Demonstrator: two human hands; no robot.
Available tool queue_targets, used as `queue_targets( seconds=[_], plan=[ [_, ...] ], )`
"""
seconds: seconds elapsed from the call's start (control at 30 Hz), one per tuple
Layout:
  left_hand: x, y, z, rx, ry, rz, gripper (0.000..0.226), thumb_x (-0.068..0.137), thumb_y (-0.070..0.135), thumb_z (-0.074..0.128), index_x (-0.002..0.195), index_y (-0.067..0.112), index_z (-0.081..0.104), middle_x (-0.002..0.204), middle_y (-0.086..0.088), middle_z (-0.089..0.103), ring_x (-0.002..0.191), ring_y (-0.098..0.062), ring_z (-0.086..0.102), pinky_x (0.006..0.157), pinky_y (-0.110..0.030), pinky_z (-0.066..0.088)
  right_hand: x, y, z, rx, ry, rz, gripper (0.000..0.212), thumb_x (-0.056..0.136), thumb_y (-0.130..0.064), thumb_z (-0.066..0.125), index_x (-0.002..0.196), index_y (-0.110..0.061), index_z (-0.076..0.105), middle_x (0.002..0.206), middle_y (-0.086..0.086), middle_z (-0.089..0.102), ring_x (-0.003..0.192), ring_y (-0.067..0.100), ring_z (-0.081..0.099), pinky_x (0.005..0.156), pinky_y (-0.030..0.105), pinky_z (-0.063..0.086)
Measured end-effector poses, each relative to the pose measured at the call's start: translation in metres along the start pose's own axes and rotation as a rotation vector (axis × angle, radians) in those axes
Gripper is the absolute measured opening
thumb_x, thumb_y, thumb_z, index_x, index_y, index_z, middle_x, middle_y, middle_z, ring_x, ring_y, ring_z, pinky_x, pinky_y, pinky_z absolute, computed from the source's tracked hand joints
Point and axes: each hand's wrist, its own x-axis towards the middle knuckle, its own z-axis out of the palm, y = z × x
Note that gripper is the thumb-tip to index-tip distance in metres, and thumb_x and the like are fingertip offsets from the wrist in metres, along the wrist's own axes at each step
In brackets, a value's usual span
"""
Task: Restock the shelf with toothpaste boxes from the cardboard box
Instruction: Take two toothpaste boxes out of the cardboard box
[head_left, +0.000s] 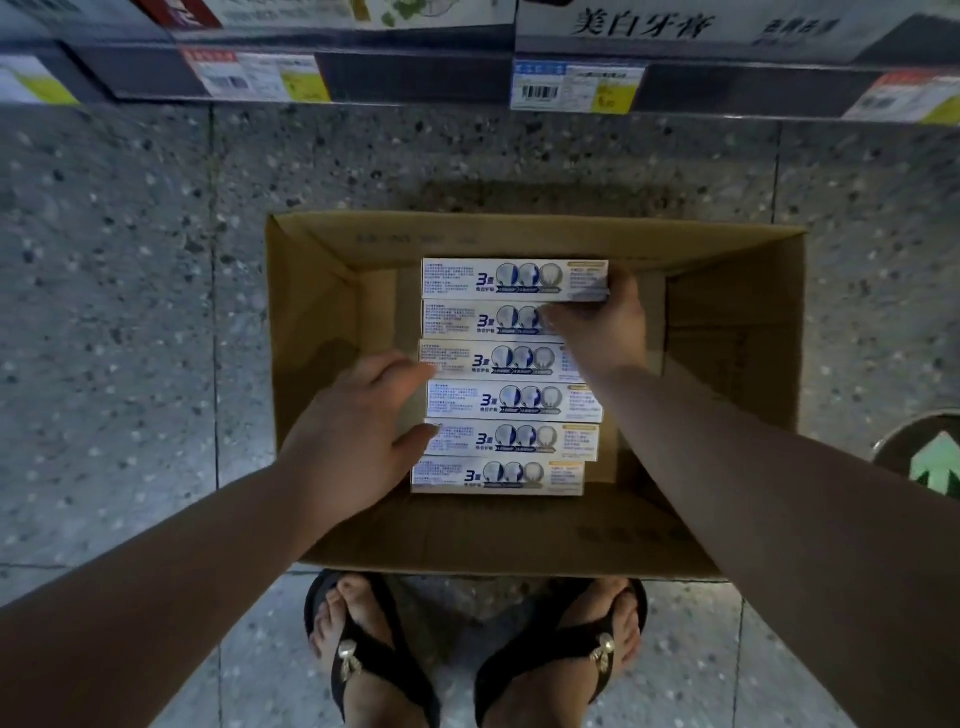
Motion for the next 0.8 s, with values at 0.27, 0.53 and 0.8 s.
queue_targets(
  seconds=[0.27, 0.53, 0.8],
  plan=[
    [0.001, -0.004, -0.007, 0.005, -0.009, -0.056, 0.053, 0.086, 0.034, 0.058, 0.134, 0.027, 0.038, 0.145, 0.005, 0.033, 0.108, -0.021, 0.054, 0.098, -0.036, 0.041, -0.013, -0.008, -0.005, -0.204, 0.08, -0.261, 0.065, 0.064, -0.045, 0.073, 0.116, -0.019, 0.042, 0.115, 0.002, 0.059, 0.106, 0.026, 0.058, 0.089, 0.05, 0.048],
    [0.002, -0.005, -0.012, 0.008, 0.014, -0.07, 0.05, 0.086, 0.03, 0.057, 0.133, 0.024, 0.04, 0.144, 0.002, 0.035, 0.107, -0.022, 0.055, 0.097, -0.037, 0.043, -0.016, -0.023, -0.026, -0.342, 0.053, -0.473, 0.053, 0.072, -0.031, 0.074, 0.114, -0.011, 0.048, 0.114, 0.007, 0.056, 0.105, 0.025, 0.054, 0.086, 0.045, 0.047],
    [0.011, -0.003, -0.014, 0.017, 0.043, -0.058, 0.05, 0.087, 0.031, 0.056, 0.134, 0.024, 0.04, 0.143, 0.0, 0.036, 0.125, -0.021, 0.042, 0.1, -0.038, 0.039, -0.02, -0.029, -0.023, -0.631, 0.107, -0.629, 0.054, 0.07, -0.032, 0.075, 0.117, -0.015, 0.054, 0.117, 0.013, 0.056, 0.106, 0.033, 0.053, 0.086, 0.046, 0.046]
  ],
)
